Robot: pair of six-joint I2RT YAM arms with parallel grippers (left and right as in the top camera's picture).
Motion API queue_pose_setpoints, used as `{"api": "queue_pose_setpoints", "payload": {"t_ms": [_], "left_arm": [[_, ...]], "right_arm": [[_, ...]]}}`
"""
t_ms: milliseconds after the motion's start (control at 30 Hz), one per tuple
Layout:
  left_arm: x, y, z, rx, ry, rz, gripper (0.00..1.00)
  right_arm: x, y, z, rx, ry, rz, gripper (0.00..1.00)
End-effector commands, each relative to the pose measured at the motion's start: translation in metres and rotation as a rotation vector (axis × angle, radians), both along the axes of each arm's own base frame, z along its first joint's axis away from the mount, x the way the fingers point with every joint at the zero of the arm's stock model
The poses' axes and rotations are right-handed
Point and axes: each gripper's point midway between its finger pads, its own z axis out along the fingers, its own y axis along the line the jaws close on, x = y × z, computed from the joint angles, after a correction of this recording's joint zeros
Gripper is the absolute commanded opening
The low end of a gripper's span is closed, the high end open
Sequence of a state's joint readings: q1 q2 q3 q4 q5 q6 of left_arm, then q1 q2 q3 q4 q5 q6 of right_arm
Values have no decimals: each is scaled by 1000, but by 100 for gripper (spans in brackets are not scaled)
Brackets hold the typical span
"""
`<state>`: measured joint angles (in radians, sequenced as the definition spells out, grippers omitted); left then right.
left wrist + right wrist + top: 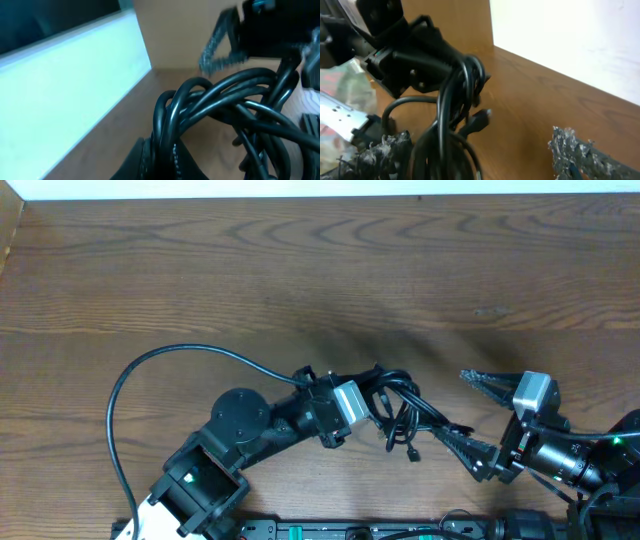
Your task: Untangle cables
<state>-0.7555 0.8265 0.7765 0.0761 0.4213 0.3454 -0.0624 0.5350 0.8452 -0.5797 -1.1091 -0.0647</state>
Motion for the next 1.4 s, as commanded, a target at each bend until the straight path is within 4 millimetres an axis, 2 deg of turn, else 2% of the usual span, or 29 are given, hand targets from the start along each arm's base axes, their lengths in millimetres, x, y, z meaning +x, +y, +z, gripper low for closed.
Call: {"api": "queue_pose_setpoints", "payload": {"t_ms": [0, 133, 233, 333, 400, 467, 567, 600, 733, 900, 967, 1000, 1033, 1067, 1100, 1300, 1333, 1367], "left_arm": [[-3, -6, 11, -22, -49, -33, 8], [-9, -19, 16, -45, -71, -72, 8], [-19, -29, 22, -68, -93, -116, 8], [-29, -36, 27, -87, -108, -151, 11], [-33, -37, 28, -93, -112, -161, 15], [-32, -37, 28, -93, -111, -158, 16], [-27, -35, 29, -94, -111, -120, 17], [-23, -32, 30, -98, -108, -94, 22], [-13, -22, 36, -132, -73, -11, 24], [-20, -13, 38, -128, -63, -9, 25], [-14, -6, 34, -142, 3, 45, 35], [-8, -2, 31, -154, 59, 89, 45], [-4, 2, 27, -163, 102, 123, 63], [-1, 5, 23, -168, 139, 149, 77], [1, 6, 20, -175, 173, 167, 82], [3, 6, 16, -330, 465, 183, 88], [3, 6, 17, -368, 527, 183, 98], [3, 6, 17, -404, 585, 182, 98]], "right_arm": [[-8, 3, 9, 38, 33, 28, 83], [-9, 3, 6, 42, 54, 30, 78], [-2, -2, -3, 28, 94, -34, 68], [5, -8, -9, 9, 112, -91, 51], [6, -8, -10, 2, 106, -95, 30], [7, -9, -11, 0, 107, -103, 14], [11, -13, -13, -10, 111, -136, 2], [14, -15, -15, -17, 116, -160, 1], [26, -27, -23, -47, 135, -259, 1], [29, -30, -22, -74, 100, -278, 1], [29, -30, -21, -103, 55, -269, 1], [30, -30, -20, -114, 32, -266, 1], [30, -30, -18, -115, 19, -266, 1], [31, -30, -15, -113, 3, -266, 1], [31, -29, -11, -109, -16, -257, 1], [15, -10, 22, -59, -186, -95, 1], [12, -8, 26, -54, -208, -74, 1], [12, -7, 29, -49, -216, -70, 1]]}}
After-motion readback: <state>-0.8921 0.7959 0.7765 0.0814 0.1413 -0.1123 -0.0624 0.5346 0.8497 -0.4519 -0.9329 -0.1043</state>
